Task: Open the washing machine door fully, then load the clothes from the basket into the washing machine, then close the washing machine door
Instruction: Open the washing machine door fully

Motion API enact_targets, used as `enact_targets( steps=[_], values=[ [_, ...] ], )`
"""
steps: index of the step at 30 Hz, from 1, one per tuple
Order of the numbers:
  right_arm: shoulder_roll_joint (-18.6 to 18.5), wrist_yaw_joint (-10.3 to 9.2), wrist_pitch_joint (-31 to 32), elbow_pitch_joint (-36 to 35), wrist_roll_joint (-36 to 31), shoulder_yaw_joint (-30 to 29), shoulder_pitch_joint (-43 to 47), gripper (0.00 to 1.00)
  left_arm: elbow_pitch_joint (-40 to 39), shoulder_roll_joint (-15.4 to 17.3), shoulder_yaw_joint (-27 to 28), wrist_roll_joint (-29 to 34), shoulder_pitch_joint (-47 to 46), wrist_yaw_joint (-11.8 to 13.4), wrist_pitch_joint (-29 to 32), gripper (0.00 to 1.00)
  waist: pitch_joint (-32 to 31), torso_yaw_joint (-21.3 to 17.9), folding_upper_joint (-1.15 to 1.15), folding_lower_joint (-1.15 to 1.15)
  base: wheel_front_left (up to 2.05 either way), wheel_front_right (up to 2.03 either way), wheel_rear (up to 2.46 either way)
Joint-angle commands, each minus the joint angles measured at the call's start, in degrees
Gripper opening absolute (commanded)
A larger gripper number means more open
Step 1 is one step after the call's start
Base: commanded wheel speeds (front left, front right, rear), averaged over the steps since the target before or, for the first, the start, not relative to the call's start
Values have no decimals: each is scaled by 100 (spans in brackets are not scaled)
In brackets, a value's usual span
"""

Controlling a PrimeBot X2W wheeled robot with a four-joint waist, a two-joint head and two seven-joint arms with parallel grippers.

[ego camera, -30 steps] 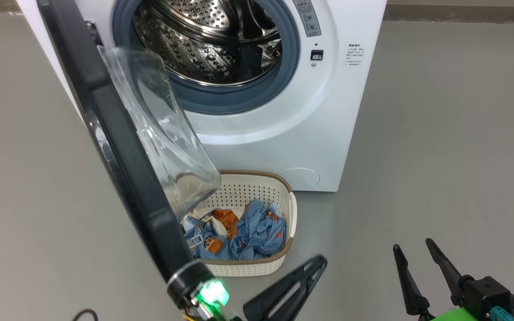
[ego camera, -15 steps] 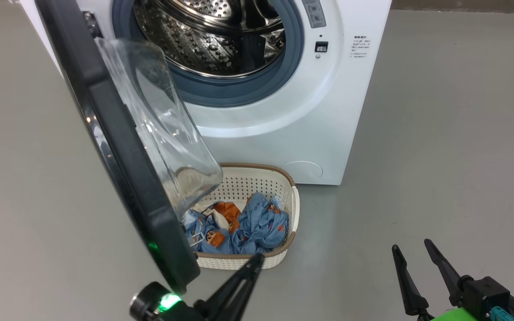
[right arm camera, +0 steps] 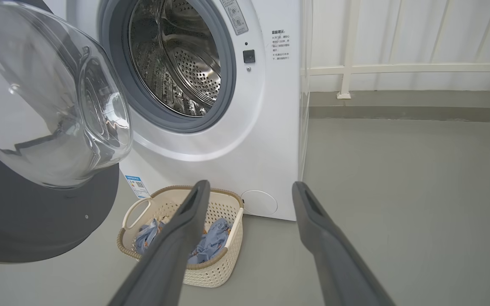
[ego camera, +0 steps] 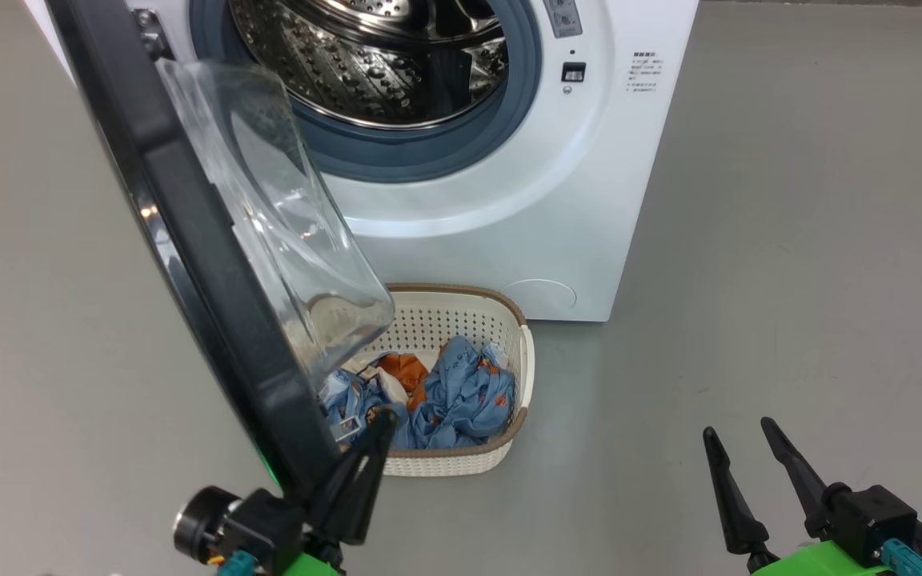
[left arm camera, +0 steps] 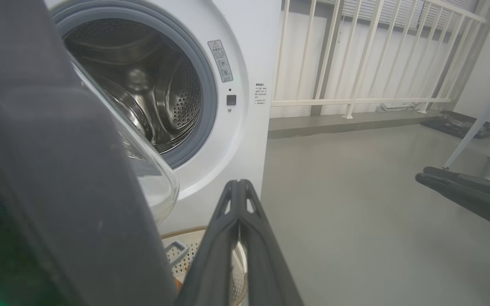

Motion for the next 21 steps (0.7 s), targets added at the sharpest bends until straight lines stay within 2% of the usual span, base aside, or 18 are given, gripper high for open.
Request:
enact_targets(
  steps=[1,21],
  values=[
    [-62,10,-68,-112,17,155,-175,100,-93,3,250,-27,-230,-8,-32,0,9,-5,0,0,0,0,0],
    [-36,10,-68,-9,78,147,-233,100,328,-133,555,-27,-239,-8,-32,0,75,62,0,0,0,0,0]
  ],
)
